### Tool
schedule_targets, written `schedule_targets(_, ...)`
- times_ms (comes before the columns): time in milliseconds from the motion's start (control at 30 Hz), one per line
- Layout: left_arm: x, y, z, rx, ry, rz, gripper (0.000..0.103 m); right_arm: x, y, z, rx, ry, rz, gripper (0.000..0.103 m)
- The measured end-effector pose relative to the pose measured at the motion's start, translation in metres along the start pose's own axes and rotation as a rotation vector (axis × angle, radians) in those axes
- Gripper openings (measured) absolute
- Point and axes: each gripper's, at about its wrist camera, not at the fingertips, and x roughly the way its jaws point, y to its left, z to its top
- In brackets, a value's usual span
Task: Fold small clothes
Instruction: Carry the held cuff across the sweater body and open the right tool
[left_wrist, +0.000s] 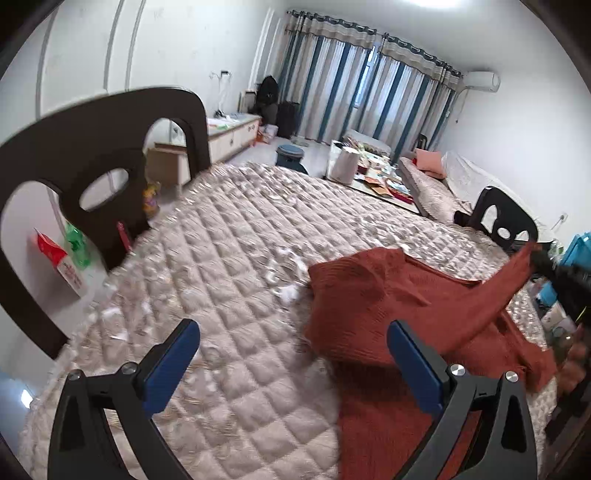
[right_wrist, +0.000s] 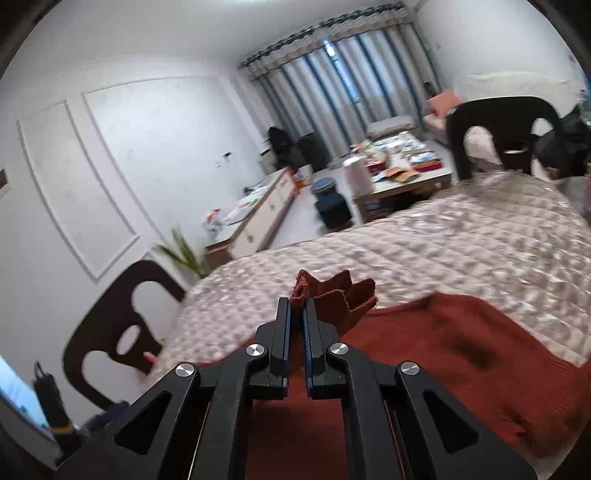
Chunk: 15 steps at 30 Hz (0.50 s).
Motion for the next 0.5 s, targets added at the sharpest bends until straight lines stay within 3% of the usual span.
schedule_targets(167, 0.017, -0.007, 0.000, -0.008, 0.035, 0.031, 0.102, -0.004, -0.033, -0.007, 0.017, 0.008, -0.077, 0.005)
schedule_targets(500, 0.051, -0.038, 0.010, 0.101, 0.054, 0.105, 0.102, -0.012, -0.064, -0.029, 0.022, 0.041, -0.150, 0.005)
